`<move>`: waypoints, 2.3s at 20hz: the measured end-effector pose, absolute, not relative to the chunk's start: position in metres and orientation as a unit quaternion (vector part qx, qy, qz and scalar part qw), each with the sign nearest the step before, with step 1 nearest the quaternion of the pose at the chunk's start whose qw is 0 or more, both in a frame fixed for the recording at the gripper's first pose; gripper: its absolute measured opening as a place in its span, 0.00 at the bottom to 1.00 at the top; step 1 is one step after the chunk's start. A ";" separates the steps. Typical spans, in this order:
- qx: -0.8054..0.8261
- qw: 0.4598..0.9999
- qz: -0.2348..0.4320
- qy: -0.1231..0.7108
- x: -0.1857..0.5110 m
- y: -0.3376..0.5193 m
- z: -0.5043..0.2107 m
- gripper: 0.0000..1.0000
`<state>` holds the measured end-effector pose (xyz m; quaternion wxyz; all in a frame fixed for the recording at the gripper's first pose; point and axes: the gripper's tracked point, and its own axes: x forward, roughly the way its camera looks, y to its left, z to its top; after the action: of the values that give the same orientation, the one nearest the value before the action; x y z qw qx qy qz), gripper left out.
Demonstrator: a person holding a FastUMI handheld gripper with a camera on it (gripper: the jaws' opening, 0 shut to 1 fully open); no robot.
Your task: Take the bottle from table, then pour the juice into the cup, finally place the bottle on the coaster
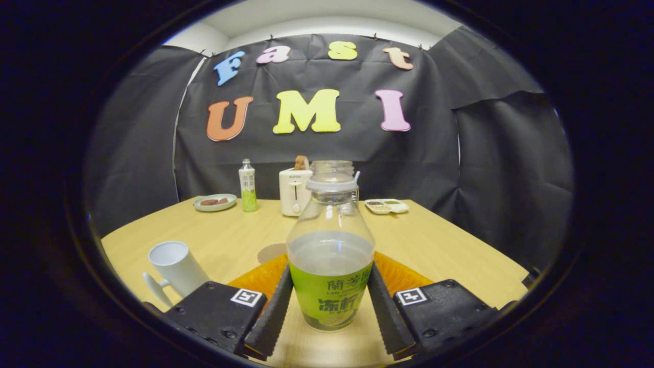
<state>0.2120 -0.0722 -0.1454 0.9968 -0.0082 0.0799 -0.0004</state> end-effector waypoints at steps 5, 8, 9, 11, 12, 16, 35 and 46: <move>-0.055 0.997 -0.018 0.052 0.179 -0.078 -0.115 0.78; -0.079 0.995 -0.025 0.062 0.165 -0.078 -0.106 0.78; -0.088 0.993 -0.029 0.066 0.159 -0.078 -0.103 0.78; -0.109 0.991 -0.036 0.071 0.150 -0.078 -0.100 0.78; -0.120 0.990 -0.037 0.070 0.144 -0.076 -0.098 0.78; -0.166 0.982 -0.038 0.080 0.128 -0.063 -0.101 0.79; -0.327 0.927 -0.110 0.147 0.144 -0.034 -0.116 0.79; -0.513 0.841 -0.146 0.088 0.170 -0.035 -0.098 0.79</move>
<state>0.1704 -0.0347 -0.0976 0.8410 -0.5133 0.0884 -0.1465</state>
